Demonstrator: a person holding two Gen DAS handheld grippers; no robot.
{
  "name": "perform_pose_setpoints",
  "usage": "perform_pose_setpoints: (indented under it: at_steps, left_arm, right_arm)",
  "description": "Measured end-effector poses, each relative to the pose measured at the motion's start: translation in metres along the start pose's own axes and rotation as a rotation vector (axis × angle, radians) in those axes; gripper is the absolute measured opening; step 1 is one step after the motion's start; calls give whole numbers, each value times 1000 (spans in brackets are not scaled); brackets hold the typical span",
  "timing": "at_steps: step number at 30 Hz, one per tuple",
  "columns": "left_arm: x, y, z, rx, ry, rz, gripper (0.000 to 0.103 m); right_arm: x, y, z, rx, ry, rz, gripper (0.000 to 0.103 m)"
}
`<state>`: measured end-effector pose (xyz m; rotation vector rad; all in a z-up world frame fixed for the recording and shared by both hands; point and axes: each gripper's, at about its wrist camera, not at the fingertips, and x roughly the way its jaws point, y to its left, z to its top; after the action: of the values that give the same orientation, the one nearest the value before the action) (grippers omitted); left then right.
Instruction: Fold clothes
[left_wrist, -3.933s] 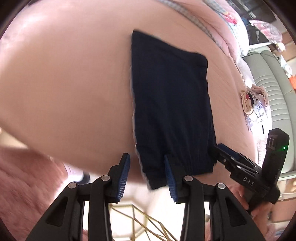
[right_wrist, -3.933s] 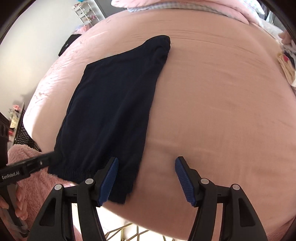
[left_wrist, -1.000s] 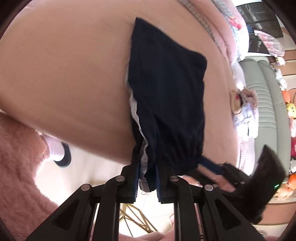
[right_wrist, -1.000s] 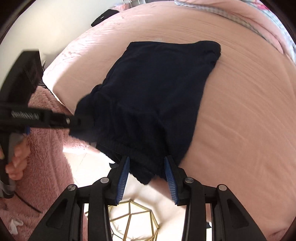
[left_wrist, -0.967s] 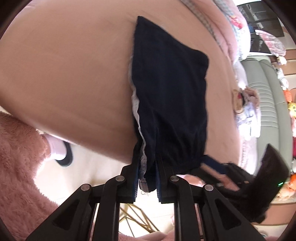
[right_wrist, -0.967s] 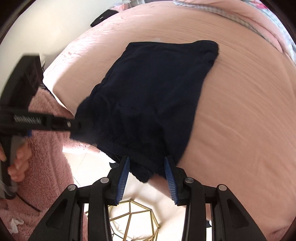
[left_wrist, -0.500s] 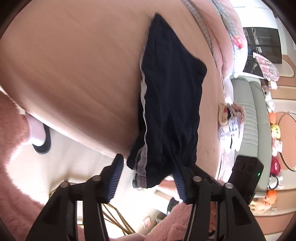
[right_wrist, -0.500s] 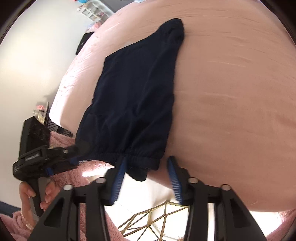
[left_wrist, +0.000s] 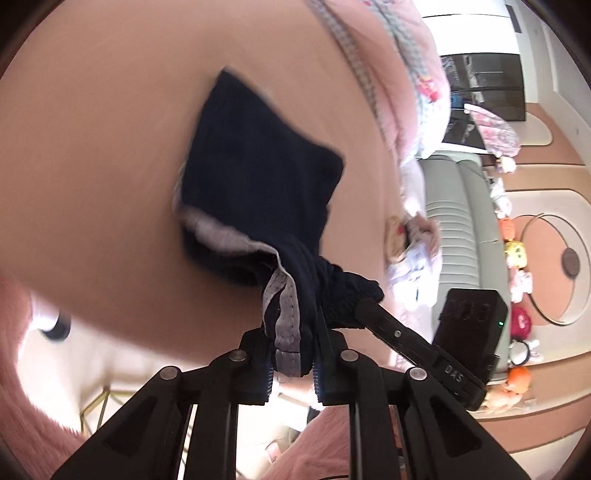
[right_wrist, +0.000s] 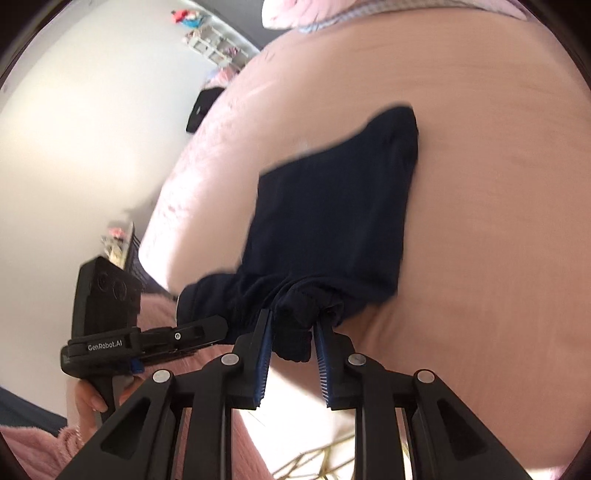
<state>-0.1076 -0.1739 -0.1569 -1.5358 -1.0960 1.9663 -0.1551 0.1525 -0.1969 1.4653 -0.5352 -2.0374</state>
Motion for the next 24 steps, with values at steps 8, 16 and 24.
perform_pose_setpoints:
  at_steps: [8,16,24]
  left_arm:
    - [10,-8,47,133,-27,92,33]
    - [21,-4,62,331,-57,269,45]
    - [30,-3,59,459,-52,404,22]
  right_arm:
    - [32,-21,71,65,-77,-88,24]
    - [24,-16,86,7,-237,-234,47]
    - [72,12,47,-248,-65,-421,46]
